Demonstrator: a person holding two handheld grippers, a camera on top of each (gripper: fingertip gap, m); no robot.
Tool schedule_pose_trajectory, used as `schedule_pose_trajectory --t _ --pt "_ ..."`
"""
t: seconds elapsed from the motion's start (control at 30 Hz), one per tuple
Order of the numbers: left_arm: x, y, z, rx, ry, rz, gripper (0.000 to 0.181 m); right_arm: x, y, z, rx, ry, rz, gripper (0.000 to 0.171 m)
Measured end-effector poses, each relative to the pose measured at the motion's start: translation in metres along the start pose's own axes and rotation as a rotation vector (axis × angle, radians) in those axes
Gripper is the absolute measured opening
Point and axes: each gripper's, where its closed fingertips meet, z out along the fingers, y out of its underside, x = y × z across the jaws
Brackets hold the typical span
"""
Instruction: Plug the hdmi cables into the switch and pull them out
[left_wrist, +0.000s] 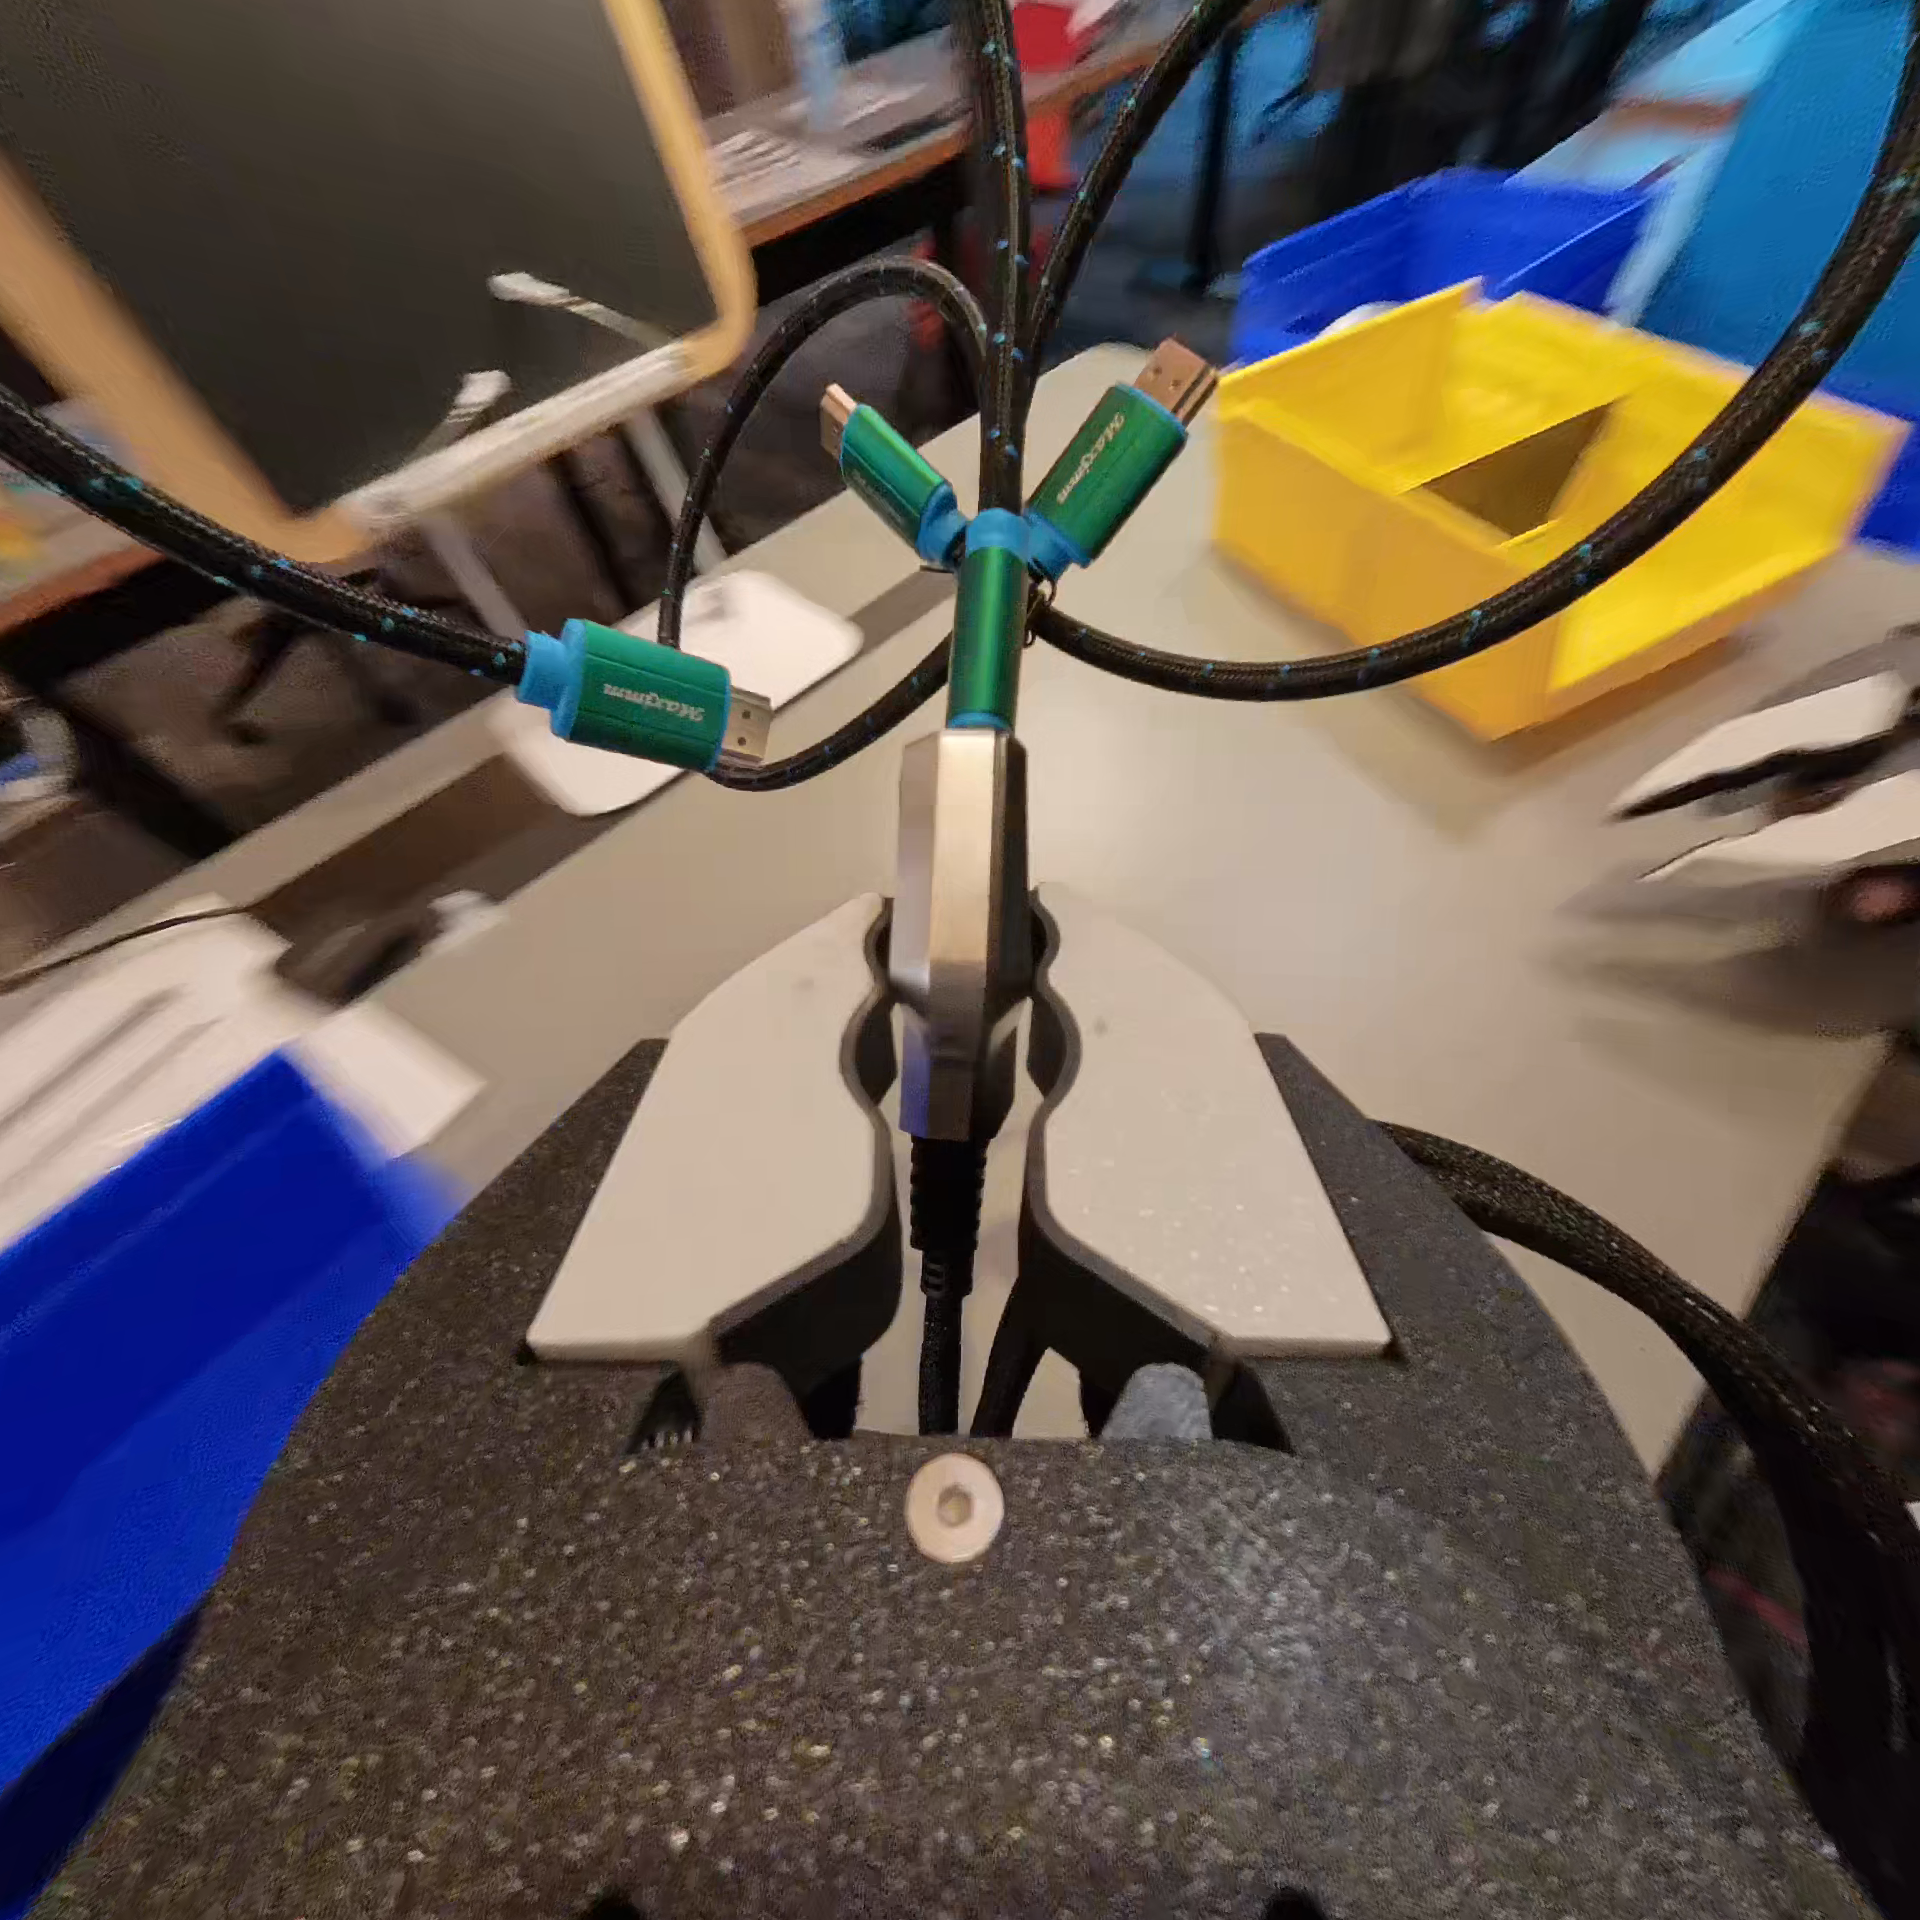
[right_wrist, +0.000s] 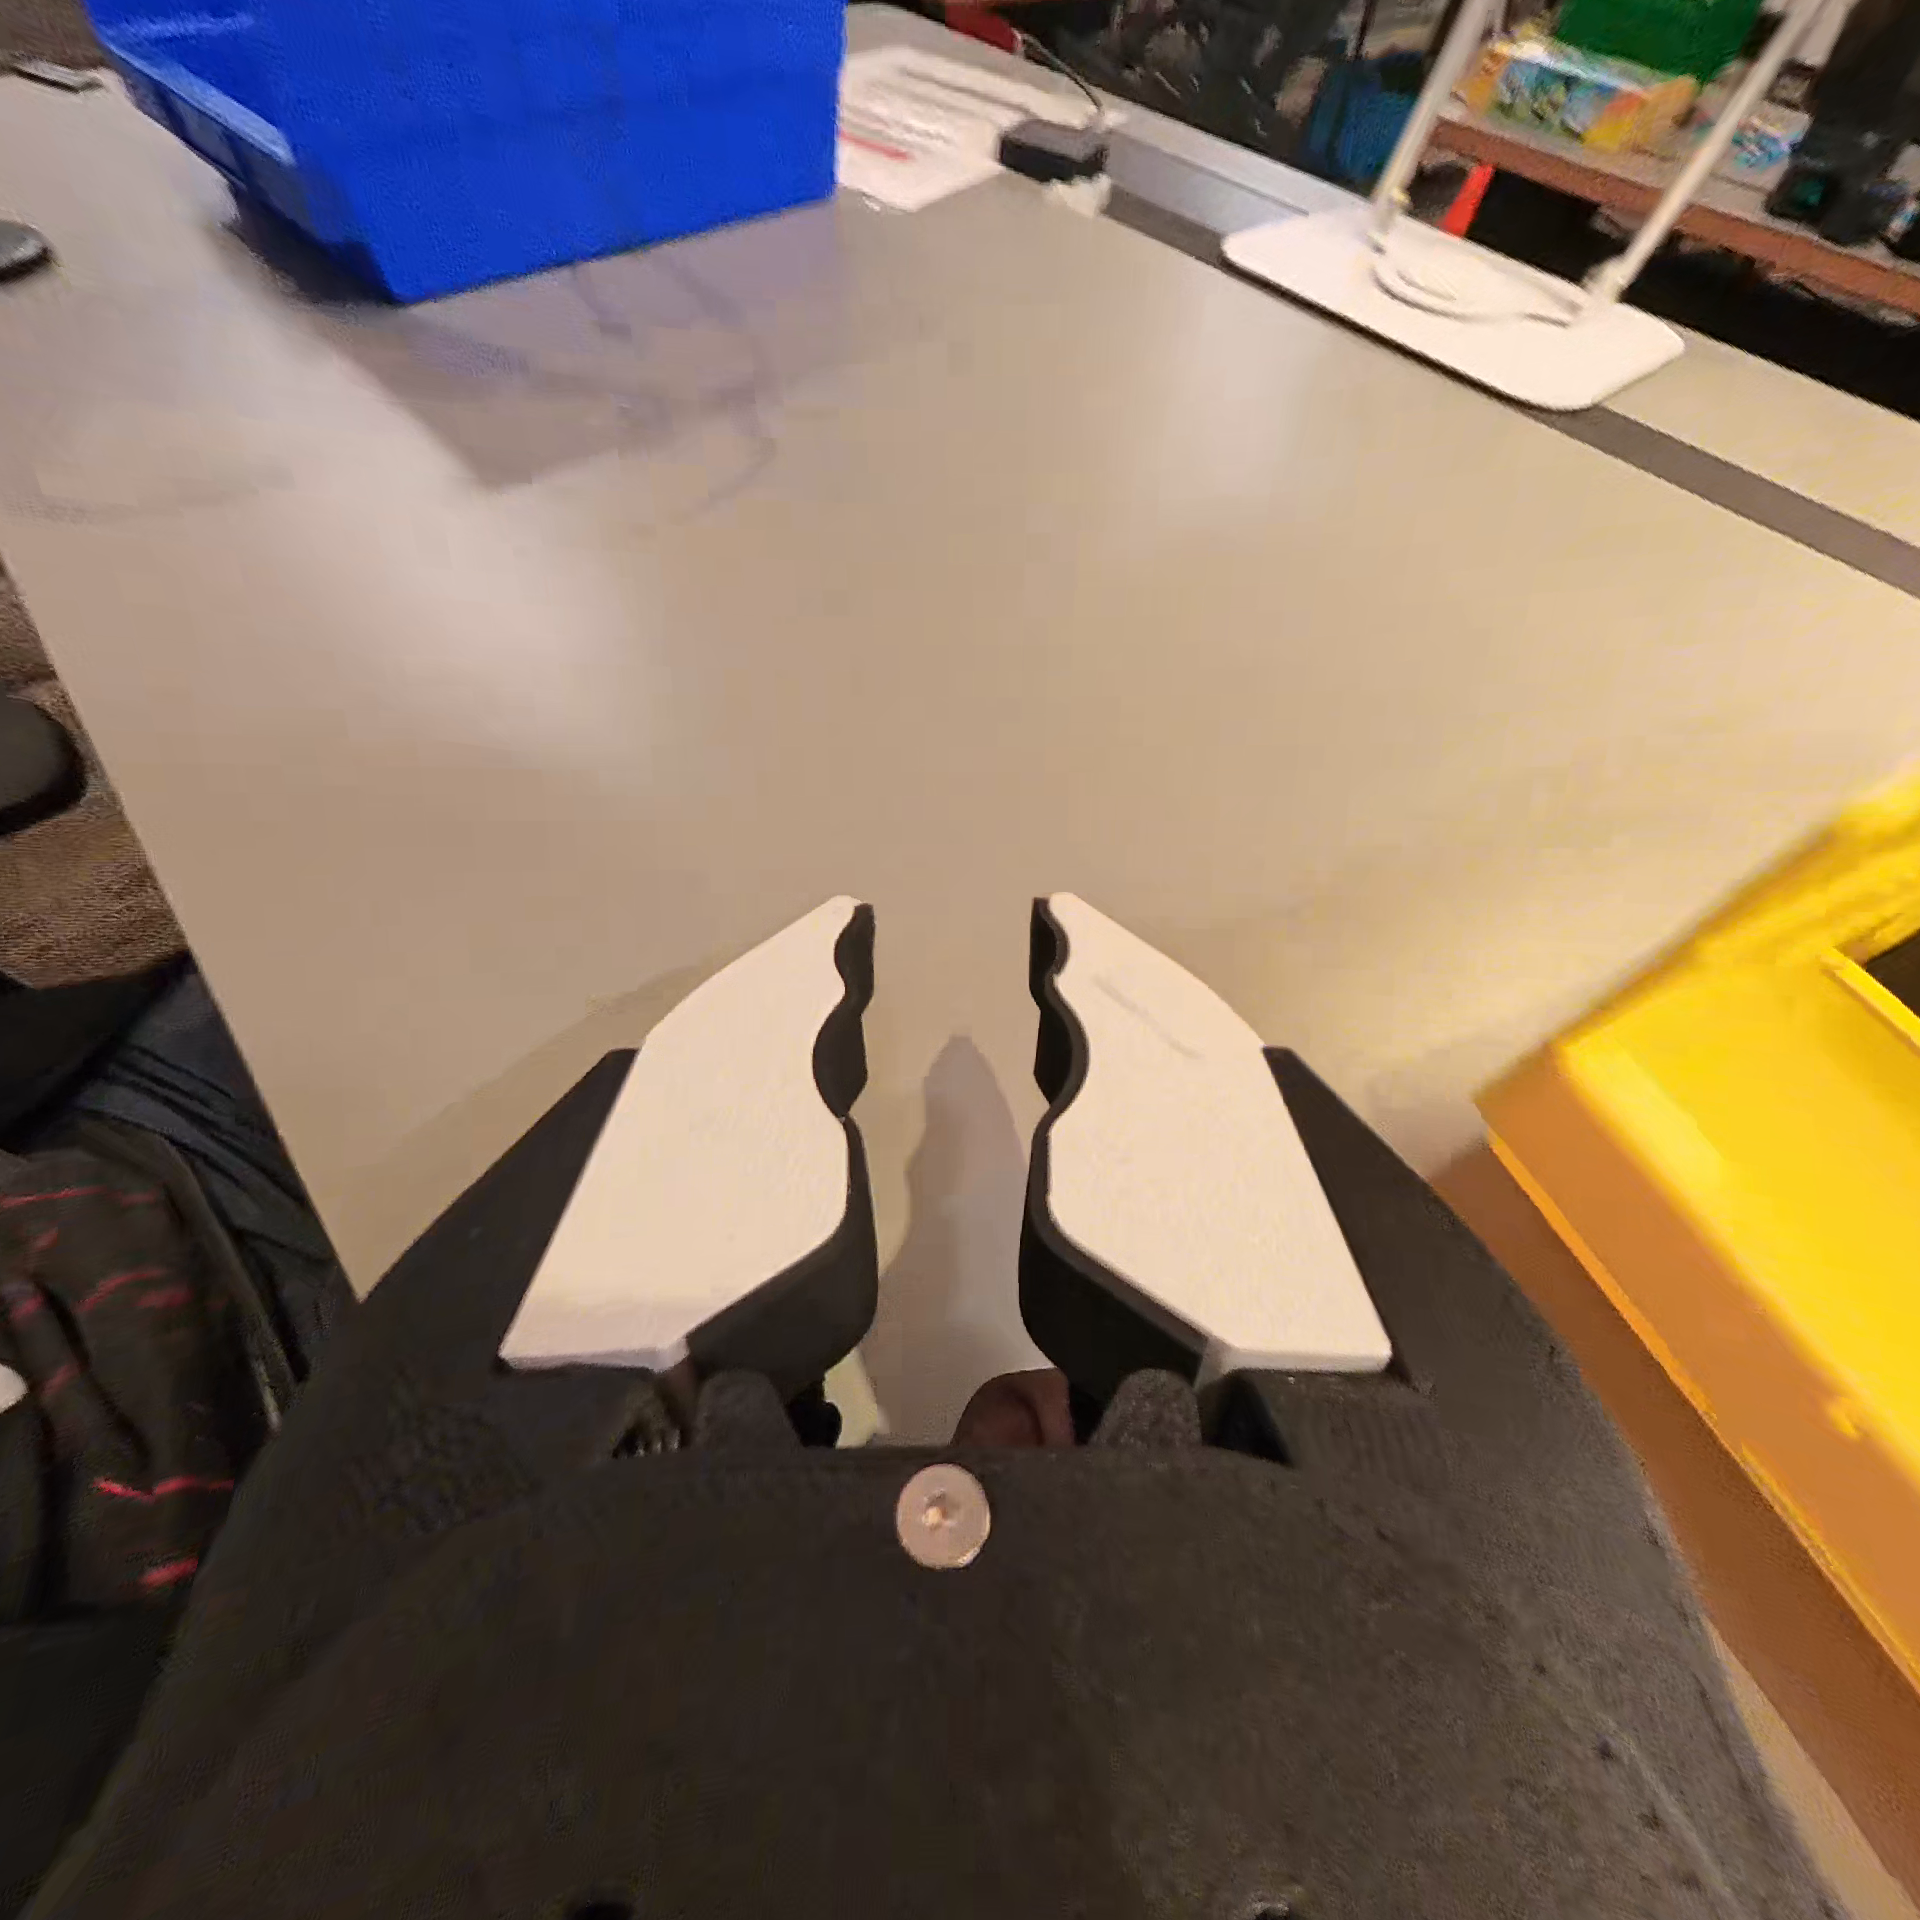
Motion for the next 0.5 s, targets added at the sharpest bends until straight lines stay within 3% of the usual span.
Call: schedule_pose_trajectory --t 0.03,0.13,0.27,0.4,0.5 --pt "0.019 0.002 0.015 0.029 0.052 -0.018 0.021 -0.007 -0.005 0.005 0.014 -0.011 -0.012 0.029" --pt "0.058 0.024 0.065 0.043 0.073 0.026 0.021 -0.021 -0.017 0.016 0.053 -0.017 -0.07 0.03" --pt "0.08 0.073 0.123 -0.069 -0.082 0.254 0.021 -0.027 -0.027 0.018 0.121 0.074 -0.209 0.031" --pt "0.092 0.108 0.156 -0.143 -0.164 0.484 0.021 -0.026 -0.042 0.007 0.258 0.267 -0.384 0.029" --pt "0.096 0.121 0.168 -0.113 -0.156 0.545 0.022 -0.027 -0.041 0.015 0.237 0.298 -0.467 0.028"
